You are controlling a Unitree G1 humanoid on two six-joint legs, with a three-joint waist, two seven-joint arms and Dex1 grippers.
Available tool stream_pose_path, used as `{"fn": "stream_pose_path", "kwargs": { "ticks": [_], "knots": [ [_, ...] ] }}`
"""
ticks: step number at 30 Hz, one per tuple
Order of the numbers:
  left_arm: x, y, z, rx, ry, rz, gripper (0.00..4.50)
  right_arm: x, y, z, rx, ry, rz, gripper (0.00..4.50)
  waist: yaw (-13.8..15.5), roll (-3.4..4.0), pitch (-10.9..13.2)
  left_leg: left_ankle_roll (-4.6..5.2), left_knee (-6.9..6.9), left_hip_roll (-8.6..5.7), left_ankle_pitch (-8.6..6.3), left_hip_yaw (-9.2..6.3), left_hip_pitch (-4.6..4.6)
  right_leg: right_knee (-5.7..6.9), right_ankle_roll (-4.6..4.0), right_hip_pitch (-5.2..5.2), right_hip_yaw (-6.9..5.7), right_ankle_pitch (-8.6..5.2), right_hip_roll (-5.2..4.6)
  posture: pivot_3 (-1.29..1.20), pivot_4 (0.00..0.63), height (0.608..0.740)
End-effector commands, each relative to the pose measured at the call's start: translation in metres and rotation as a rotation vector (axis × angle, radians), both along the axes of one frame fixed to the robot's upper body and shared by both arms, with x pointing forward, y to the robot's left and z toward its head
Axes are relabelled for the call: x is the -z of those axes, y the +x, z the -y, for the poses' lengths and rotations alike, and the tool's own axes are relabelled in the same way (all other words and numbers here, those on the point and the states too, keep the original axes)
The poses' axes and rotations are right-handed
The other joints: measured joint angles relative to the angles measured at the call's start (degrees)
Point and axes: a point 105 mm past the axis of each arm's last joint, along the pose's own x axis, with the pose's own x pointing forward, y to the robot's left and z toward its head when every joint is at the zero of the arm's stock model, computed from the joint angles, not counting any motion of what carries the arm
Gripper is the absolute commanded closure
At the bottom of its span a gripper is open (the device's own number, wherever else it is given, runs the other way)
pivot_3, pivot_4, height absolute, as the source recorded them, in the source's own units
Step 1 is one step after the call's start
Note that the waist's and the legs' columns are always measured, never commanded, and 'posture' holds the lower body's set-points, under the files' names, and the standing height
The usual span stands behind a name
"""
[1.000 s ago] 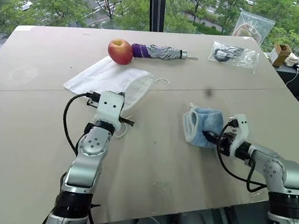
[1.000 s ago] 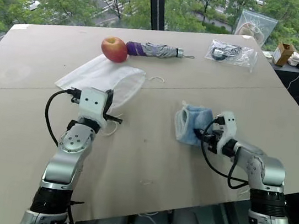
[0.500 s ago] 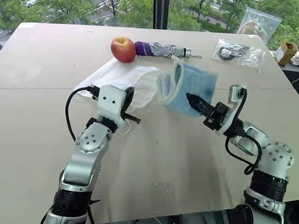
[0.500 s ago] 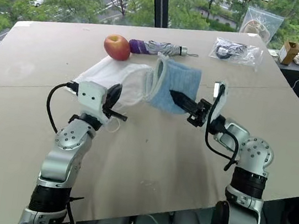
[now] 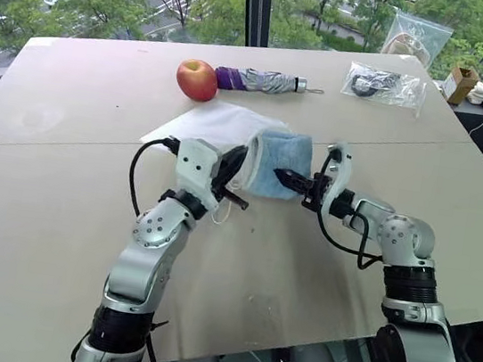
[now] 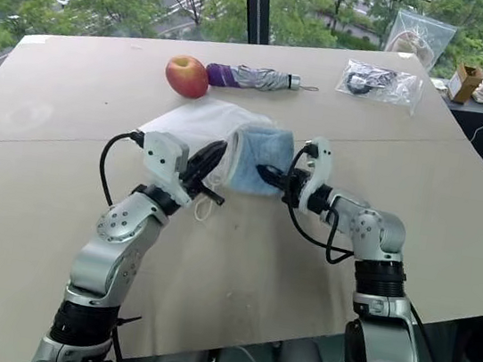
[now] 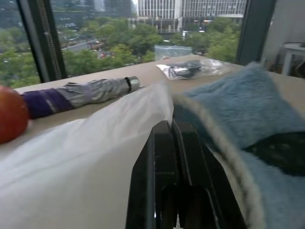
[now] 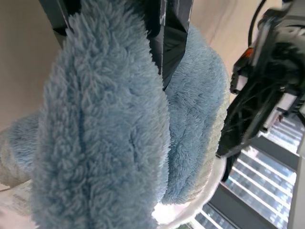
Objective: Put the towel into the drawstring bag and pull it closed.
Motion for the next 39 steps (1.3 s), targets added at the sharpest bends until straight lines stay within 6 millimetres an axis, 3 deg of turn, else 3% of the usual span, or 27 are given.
{"fn": "stream_pose_path", "kwargs": {
  "ticks": [1,4,7,14,17,21,26,33,35,39],
  "knots": [
    [-0.01,-0.013,0.016,0.096,-0.014,0.03,4.5,-0.008,0.0,0.0,-0.021,-0.008,0.055,4.49,-0.01,0.0,0.0,0.0,0.0,0.0,0.0,0.0,0.0,0.0,0.0,0.0,0.0,0.0,0.0,0.0,0.15,0.74],
    [-0.007,-0.017,0.026,0.154,-0.022,0.006,4.5,-0.004,-0.001,-0.005,-0.052,-0.045,0.054,4.49,-0.01,0.0,0.0,0.0,0.0,0.0,0.0,0.0,0.02,0.01,0.03,0.0,0.0,-0.02,0.01,0.0,0.15,0.74],
    [-0.004,-0.021,0.033,0.192,-0.036,-0.017,4.5,-0.012,0.002,-0.016,-0.056,0.014,0.04,4.49,-0.17,0.01,0.01,0.0,0.0,0.01,0.0,-0.01,0.04,0.02,0.15,0.0,0.0,-0.1,0.03,0.0,0.15,0.74],
    [0.0,-0.027,0.045,0.236,-0.055,-0.045,4.5,-0.054,0.028,-0.048,0.076,0.509,-0.205,4.49,-0.03,0.09,0.05,0.0,-0.02,0.12,0.0,-0.12,0.05,0.08,-0.02,-0.04,-0.06,0.0,0.17,0.0,0.15,0.74],
    [0.0,-0.027,0.046,0.246,-0.038,-0.045,4.5,-0.067,0.025,-0.068,0.073,0.701,-0.349,4.49,0.85,0.15,0.09,0.0,-0.02,0.02,0.0,-0.16,-0.05,0.0,-0.02,-0.02,-0.18,0.0,0.01,0.0,0.15,0.74],
    [-0.004,-0.018,0.038,0.207,-0.028,-0.025,4.5,-0.078,0.022,-0.078,0.073,0.842,-0.464,4.49,0.4,0.18,0.11,0.0,0.04,-0.06,0.0,-0.03,-0.39,-0.17,-0.01,-0.21,-0.05,0.02,-0.09,0.0,0.15,0.74],
    [-0.007,-0.013,0.033,0.188,-0.053,-0.021,4.5,-0.07,0.008,-0.081,0.048,0.809,-0.506,4.49,-0.29,0.21,0.13,0.01,0.01,0.01,0.0,-0.07,-0.57,-0.04,-0.01,-0.47,-0.07,0.02,-0.01,0.0,0.15,0.74],
    [-0.006,-0.014,0.035,0.223,-0.049,-0.026,4.5,-0.039,-0.016,-0.086,-0.031,0.503,-0.419,4.49,-0.16,0.21,0.12,0.01,-0.02,0.08,0.01,-0.15,-0.61,0.04,-0.02,-0.56,-0.13,0.02,0.09,0.0,0.15,0.74],
    [-0.008,-0.016,0.035,0.241,-0.052,-0.022,4.5,-0.024,-0.019,-0.083,-0.041,0.391,-0.389,3.47,-0.13,0.2,0.12,0.01,0.01,0.06,0.01,-0.12,-0.63,0.01,-0.01,-0.55,-0.12,0.02,0.05,0.0,0.15,0.74],
    [-0.013,-0.02,0.032,0.278,-0.066,-0.02,4.5,-0.002,-0.012,-0.066,-0.015,0.26,-0.352,1.88,-0.01,0.21,0.13,0.01,0.06,0.01,0.01,-0.09,-0.69,-0.01,-0.01,-0.56,-0.1,0.02,0.0,0.0,0.15,0.74]
  ]
}}
